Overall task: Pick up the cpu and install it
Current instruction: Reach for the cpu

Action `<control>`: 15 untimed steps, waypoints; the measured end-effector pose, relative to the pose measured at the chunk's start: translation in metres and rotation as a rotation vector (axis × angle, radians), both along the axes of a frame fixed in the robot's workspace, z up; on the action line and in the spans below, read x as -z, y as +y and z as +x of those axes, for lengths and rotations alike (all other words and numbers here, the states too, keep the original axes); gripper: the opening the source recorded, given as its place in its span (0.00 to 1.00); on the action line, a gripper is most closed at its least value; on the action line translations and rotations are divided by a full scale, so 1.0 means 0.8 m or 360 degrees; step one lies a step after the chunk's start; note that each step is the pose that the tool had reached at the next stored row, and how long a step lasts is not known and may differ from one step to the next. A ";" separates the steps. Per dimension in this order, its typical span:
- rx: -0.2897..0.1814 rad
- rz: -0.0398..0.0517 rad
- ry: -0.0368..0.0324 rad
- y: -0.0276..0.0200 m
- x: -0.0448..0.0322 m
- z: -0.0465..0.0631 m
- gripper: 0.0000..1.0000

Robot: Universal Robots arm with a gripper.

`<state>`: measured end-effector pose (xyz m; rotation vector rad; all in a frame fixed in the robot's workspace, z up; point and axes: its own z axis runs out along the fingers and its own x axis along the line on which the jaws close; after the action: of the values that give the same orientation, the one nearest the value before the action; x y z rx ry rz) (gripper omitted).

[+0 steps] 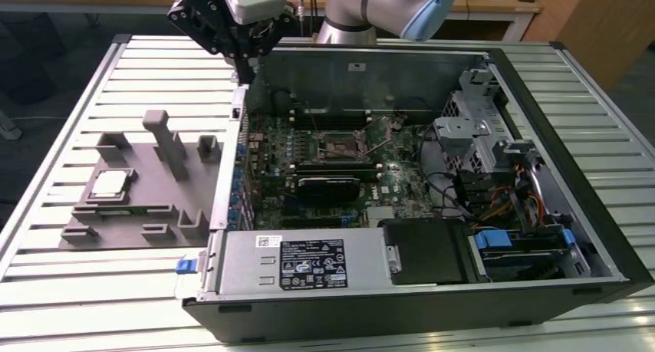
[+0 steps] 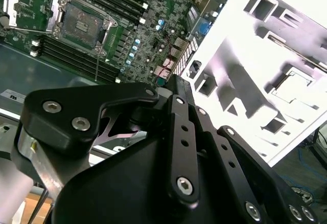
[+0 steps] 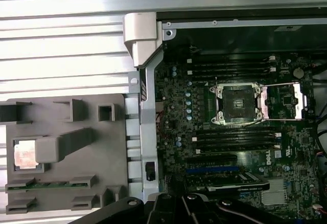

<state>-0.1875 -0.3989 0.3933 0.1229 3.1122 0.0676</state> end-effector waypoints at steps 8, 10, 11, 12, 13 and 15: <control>0.0000 0.0000 0.0000 0.0000 0.0000 -0.006 0.11; 0.0000 0.0000 0.0000 0.0000 0.0000 -0.008 0.11; 0.0001 0.0000 0.0000 0.0000 0.0001 -0.010 0.11; 0.0001 0.0000 0.0000 0.0000 0.0000 -0.012 0.11; 0.0001 0.0000 0.0000 0.0000 0.0001 -0.014 0.11; 0.0002 0.0000 0.0000 0.0000 0.0001 -0.017 0.11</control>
<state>-0.2013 -0.3989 0.3932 0.1244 3.1121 0.0676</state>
